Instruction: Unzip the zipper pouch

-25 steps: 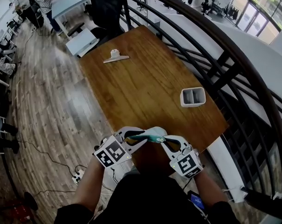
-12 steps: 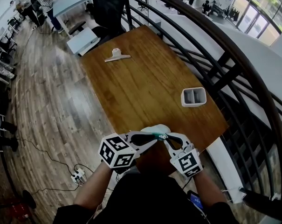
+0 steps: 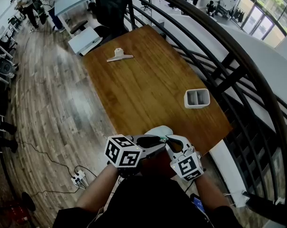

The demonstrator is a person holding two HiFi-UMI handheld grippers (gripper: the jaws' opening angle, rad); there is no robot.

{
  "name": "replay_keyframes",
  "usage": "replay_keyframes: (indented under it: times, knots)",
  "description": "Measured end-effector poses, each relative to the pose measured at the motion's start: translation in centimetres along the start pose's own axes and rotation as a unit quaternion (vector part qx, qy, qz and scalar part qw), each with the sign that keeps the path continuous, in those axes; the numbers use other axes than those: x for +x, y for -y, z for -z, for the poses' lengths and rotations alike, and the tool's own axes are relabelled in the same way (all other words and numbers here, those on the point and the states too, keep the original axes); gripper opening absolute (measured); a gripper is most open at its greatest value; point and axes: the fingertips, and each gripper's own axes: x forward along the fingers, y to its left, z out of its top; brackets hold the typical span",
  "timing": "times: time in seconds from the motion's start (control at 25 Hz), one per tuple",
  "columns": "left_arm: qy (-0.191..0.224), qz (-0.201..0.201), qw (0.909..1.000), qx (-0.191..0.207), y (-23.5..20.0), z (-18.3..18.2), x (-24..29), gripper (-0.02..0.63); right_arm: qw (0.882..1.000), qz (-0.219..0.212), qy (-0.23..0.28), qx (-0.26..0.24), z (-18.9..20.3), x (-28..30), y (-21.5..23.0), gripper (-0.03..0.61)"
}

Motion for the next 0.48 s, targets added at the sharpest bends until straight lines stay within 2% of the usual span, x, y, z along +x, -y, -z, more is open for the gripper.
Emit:
replay_keyframes:
  times: [0.28,0.48]
  knots:
    - [0.009,-0.022,0.9997,-0.012,-1.0,-0.1,0.3,0.161,1.0,-0.005,-0.003,-0.023,-0.3,0.3,-1.1,0.009]
    - [0.012,-0.019,0.9993,-0.029,-1.3,-0.2,0.4,0.161,0.999,-0.004,-0.01,-0.051,-0.3,0.3,-1.3,0.008]
